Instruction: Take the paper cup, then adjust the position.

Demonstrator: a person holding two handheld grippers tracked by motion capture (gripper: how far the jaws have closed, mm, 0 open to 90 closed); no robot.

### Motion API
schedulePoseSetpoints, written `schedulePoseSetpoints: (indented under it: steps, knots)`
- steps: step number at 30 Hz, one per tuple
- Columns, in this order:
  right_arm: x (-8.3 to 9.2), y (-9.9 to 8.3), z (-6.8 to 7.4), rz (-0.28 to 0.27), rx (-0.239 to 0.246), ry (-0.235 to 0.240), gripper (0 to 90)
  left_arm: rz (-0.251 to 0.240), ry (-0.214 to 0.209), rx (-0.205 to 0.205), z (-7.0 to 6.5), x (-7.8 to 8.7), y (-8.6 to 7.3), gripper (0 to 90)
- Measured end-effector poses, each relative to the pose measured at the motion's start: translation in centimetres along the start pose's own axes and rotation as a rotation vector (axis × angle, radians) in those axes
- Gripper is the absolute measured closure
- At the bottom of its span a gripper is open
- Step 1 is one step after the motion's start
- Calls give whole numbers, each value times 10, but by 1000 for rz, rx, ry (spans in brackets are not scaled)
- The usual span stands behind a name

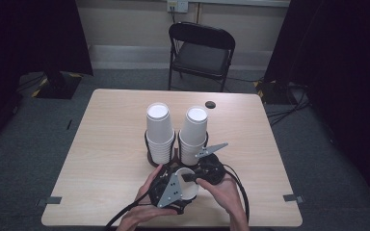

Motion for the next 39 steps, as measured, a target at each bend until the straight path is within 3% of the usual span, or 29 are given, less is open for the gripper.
schedulePoseSetpoints:
  steps: [4, 5, 10, 11, 17, 22, 24, 28, 29, 33, 35, 36, 39]
  knots:
    - [1, -2, 0, -32, -7, 1, 822, -8, 9, 7, 1, 1, 0, 99]
    - [1, -4, -1, -49, -13, 2, 813, -11, 18, 28, 1, 0, -1, 99]
    - [3, -6, -2, -82, -17, -10, 781, -11, 25, 55, 4, 1, -3, 98]
    - [4, -7, -2, -91, -15, -7, 779, -27, 28, 83, 5, 0, -4, 98]
    - [8, -10, 0, -144, -18, -13, 731, -29, 37, 122, 11, 1, -8, 99]
    - [9, -11, -2, -181, -32, -17, 686, -23, 64, 127, 13, 1, -9, 98]
    - [10, -11, -3, -210, -41, -17, 652, -38, 64, 162, 16, 3, -12, 98]
    - [12, -12, -2, -251, -39, -23, 628, -40, 67, 193, 19, 6, -15, 98]
    - [14, -13, -2, -281, -32, -37, 591, -46, 78, 221, 21, 8, -18, 98]
    - [17, -15, 1, -316, 2, -65, 527, -44, 93, 246, 25, 14, -22, 99]
    - [21, -18, 4, -379, 32, -101, 469, -55, 108, 267, 28, 17, -24, 98]
    - [21, -18, 4, -379, 32, -101, 469, -54, 111, 274, 29, 19, -25, 98]
    - [28, -23, 2, -457, 38, -141, 427, -63, 138, 289, 36, 28, -27, 98]
Point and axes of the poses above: each handheld gripper's, and its own axes: x roughly backward along the jaws, y roughly out of its top, z roughly to its left, the point moved 1 cm from there along -x, roughly forward along the jaws, and after that the axes turned 1 degree about x, right-handed, at the moved point
